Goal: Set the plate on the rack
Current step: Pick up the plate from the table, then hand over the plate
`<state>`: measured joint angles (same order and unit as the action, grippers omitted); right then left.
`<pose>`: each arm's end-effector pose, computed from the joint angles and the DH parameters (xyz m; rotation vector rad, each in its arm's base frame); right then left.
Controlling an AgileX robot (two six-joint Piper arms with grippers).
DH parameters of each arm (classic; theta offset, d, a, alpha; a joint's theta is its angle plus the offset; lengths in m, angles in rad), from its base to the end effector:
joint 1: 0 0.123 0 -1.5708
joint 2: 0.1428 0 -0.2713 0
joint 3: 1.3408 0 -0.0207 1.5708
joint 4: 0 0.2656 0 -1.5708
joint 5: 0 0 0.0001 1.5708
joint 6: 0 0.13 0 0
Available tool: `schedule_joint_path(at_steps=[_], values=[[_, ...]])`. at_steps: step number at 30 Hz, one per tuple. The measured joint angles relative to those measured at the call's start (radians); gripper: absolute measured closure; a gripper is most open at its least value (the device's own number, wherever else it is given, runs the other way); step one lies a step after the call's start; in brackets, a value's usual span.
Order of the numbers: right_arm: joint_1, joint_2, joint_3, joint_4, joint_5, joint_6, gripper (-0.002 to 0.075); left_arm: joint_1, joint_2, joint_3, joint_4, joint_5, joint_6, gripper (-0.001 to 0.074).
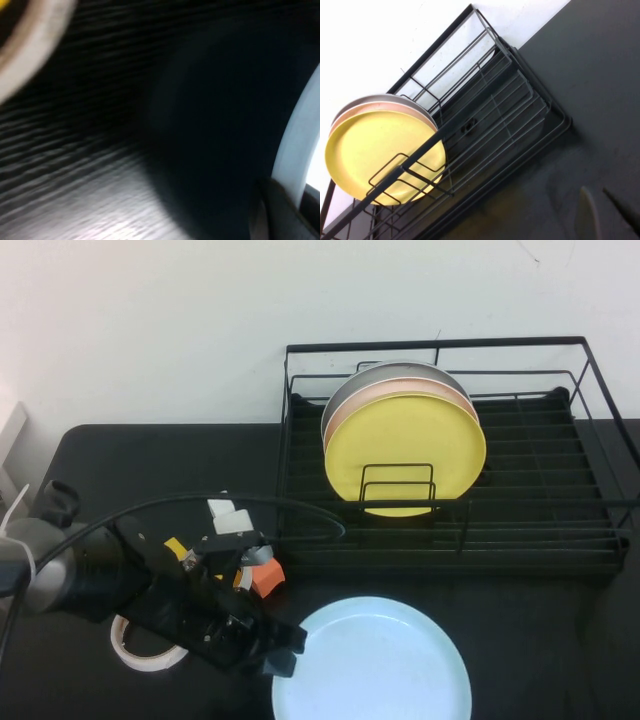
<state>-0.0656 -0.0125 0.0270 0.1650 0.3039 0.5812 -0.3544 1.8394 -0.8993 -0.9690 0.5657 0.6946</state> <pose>0.1210 -0.0015 0.1688 0.6828 1.6965 0.5225 0.3000 -0.1723 0.0766 0.3488 2.7881 -0.7726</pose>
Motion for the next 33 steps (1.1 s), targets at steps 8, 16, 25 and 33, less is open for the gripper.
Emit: schedule_joint_path(at_steps=[8,16,25,33], values=[[0.000,0.000,0.000,0.109,0.006,-0.155,0.0728,0.000,-0.048,0.004,-0.087,0.055,0.114,0.0733],[0.005,0.070,-0.160,0.496,0.185,-0.752,0.0728,0.000,-0.310,0.010,-0.209,-0.037,0.316,0.0733],[0.007,0.500,-0.460,0.798,0.413,-1.298,0.0705,0.000,-0.604,0.079,-0.238,-0.090,0.384,0.0733],[0.008,0.811,-0.668,1.047,0.628,-1.734,0.0386,0.000,-0.819,0.256,-0.279,-0.223,0.484,0.0733]])
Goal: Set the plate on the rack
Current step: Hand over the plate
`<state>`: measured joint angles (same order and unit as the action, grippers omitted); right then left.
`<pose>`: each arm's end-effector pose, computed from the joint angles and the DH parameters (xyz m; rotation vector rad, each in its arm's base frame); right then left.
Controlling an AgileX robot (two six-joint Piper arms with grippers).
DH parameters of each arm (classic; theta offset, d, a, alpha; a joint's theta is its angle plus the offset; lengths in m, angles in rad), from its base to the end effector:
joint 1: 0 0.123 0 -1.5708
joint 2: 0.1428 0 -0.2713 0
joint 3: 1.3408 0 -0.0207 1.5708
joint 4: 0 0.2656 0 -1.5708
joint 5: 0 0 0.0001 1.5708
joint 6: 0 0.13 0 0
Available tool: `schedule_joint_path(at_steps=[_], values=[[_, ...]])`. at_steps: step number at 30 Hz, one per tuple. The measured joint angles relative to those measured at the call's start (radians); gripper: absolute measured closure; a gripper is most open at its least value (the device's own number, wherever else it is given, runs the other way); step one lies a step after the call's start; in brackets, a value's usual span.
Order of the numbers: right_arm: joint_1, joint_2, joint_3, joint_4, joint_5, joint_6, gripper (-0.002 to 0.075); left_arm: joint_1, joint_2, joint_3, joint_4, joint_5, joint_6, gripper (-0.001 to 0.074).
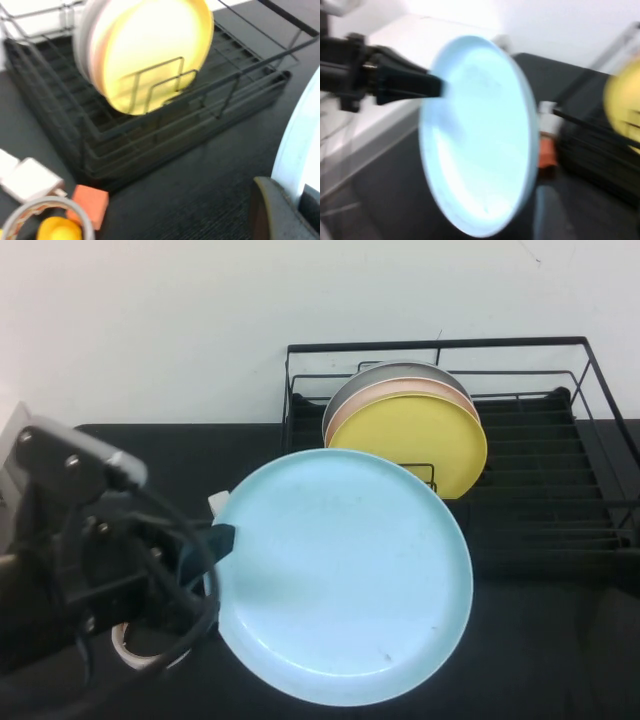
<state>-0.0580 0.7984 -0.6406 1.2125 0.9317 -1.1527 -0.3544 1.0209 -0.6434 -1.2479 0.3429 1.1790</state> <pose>0.1867 0.0871 0.3022 -0.5856 1.8834 0.7475 0.2353 -0.1314 0.2676 0.5131 1.9308 -0.5823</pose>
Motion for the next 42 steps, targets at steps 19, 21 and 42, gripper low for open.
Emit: schedule_joint_path(at_steps=[19,21,42], values=[[0.372,0.434,-0.298,0.066,-0.011,-0.153,0.0300,0.000,-0.085,0.023,-0.369,0.089,0.357,0.0733],[0.397,0.468,-0.300,0.062,-0.003,-0.151,0.0307,0.000,-0.085,0.023,-0.373,0.089,0.361,0.0733],[0.433,0.560,-0.300,0.035,-0.104,-0.155,0.0567,0.000,-0.018,0.023,-0.396,0.033,0.317,0.0363]])
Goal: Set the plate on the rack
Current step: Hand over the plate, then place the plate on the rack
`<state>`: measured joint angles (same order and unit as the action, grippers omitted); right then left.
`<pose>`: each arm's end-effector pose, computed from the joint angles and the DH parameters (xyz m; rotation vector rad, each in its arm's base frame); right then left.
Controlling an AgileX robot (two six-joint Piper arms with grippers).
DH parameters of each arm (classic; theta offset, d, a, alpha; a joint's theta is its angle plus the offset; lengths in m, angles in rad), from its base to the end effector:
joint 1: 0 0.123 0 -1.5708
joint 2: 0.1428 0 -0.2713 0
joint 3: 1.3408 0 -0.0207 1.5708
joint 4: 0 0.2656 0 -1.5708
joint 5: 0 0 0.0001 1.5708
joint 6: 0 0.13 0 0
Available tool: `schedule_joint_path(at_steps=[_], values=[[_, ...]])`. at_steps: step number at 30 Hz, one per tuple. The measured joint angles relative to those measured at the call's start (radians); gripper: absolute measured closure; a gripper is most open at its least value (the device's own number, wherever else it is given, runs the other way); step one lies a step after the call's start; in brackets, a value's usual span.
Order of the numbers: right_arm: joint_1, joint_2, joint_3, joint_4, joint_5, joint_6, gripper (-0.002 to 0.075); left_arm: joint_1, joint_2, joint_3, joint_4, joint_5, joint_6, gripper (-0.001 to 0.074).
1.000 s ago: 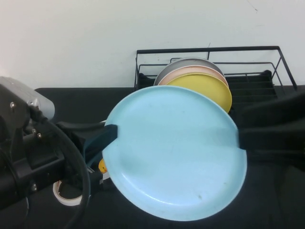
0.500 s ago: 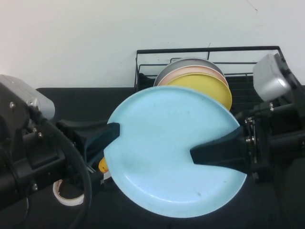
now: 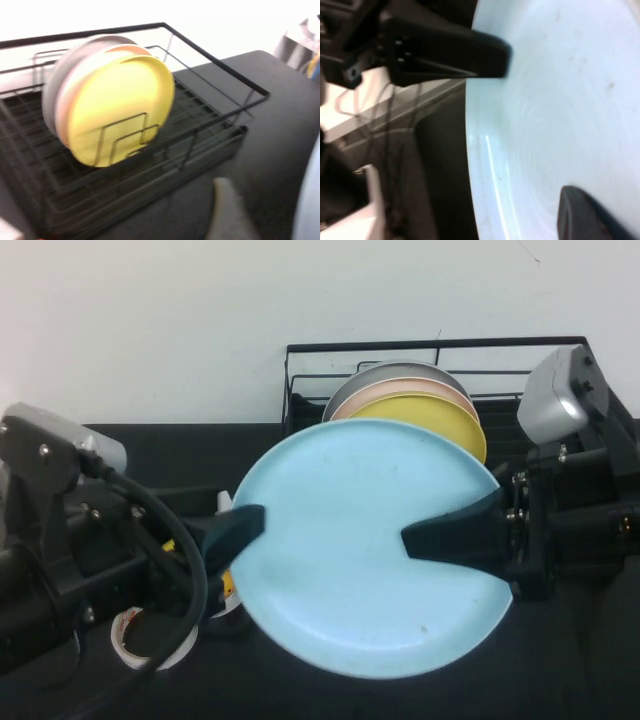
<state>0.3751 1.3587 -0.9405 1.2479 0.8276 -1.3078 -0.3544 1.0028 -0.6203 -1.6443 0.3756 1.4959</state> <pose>0.2574 0.1990 0.2696 -1.0067 1.9263 0.9569 0.2319 -0.1366 0.2808 0.4530 1.8199 -0.6968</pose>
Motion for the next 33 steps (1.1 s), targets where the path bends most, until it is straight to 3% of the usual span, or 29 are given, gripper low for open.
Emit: schedule_joint_path(at_steps=[4,10,14,17,19,27,33], values=[[0.001,0.000,-0.014,-0.040,-0.068,-0.044,0.0570,0.000,-0.015,0.000,0.001,-0.083,-0.020,0.0314],[0.001,0.002,-0.096,-0.241,-0.110,-0.061,0.0570,-0.002,-0.102,0.000,0.001,-0.183,-0.067,0.0312],[0.001,0.002,-0.187,-0.343,-0.143,-0.063,0.0570,-0.002,-0.166,0.026,0.001,-0.282,-0.100,0.0425],[0.001,0.004,-0.258,-0.424,-0.199,-0.066,0.0570,-0.002,-0.232,0.082,-0.026,-0.376,-0.118,0.0612],[-0.008,0.010,-0.303,-0.461,-0.207,-0.070,0.0570,-0.002,-0.286,0.136,-0.058,-0.419,-0.120,0.0683],[-0.136,0.167,-0.520,-0.489,-0.040,-0.137,0.0570,-0.002,-0.531,0.373,-0.088,-0.394,-0.178,0.0733],[-0.166,0.330,-0.659,-0.508,0.127,-0.321,0.0571,-0.002,-0.663,0.487,-0.088,-0.233,-0.259,0.0735]])
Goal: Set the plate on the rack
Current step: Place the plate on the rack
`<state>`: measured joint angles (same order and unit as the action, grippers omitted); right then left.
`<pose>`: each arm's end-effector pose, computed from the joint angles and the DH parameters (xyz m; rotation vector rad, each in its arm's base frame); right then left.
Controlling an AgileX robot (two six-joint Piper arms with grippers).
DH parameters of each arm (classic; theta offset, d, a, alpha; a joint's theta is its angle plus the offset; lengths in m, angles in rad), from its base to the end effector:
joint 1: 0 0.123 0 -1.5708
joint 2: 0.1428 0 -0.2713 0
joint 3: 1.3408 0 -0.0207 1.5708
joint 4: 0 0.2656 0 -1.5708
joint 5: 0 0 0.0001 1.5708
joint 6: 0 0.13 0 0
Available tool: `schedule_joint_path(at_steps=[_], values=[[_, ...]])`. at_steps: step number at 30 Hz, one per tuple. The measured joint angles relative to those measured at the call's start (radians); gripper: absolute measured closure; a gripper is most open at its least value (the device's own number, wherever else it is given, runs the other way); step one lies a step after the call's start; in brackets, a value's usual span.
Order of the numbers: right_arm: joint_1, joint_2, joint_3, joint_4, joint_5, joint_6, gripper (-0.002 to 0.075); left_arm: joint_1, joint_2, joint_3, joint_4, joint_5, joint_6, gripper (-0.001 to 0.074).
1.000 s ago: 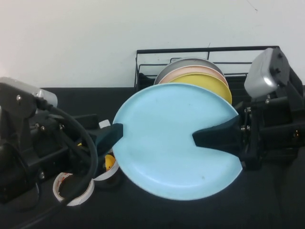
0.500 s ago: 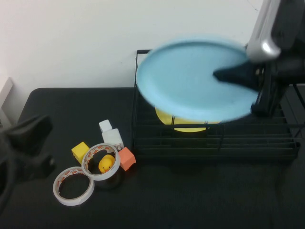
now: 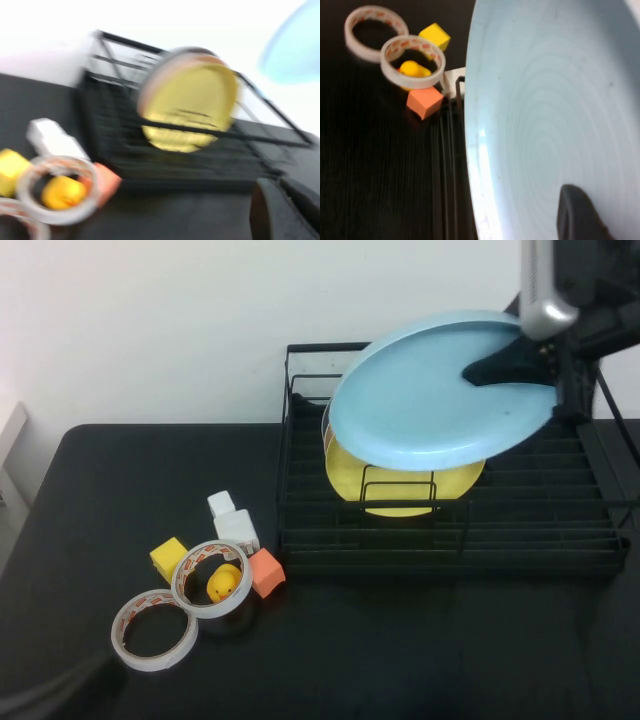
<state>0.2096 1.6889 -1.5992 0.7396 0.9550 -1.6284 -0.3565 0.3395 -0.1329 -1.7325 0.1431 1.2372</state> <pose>0.3866 0.1554 0.3265 -1.5911 1.5580 0.1937 0.1378 -0.0710 0.2254 -0.0105 1.7233 -0.7571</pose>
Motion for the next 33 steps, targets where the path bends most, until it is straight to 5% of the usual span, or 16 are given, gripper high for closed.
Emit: schedule_joint_path(at_steps=[16,33], values=[[0.000,0.382,-0.247,0.023,-0.073,-0.036,0.0571,0.000,-0.016,0.011,0.013,0.187,-0.056,0.0736],[0.000,0.414,-0.249,0.051,-0.103,-0.034,0.0571,0.000,-0.016,0.011,0.017,0.187,-0.061,0.0736]])
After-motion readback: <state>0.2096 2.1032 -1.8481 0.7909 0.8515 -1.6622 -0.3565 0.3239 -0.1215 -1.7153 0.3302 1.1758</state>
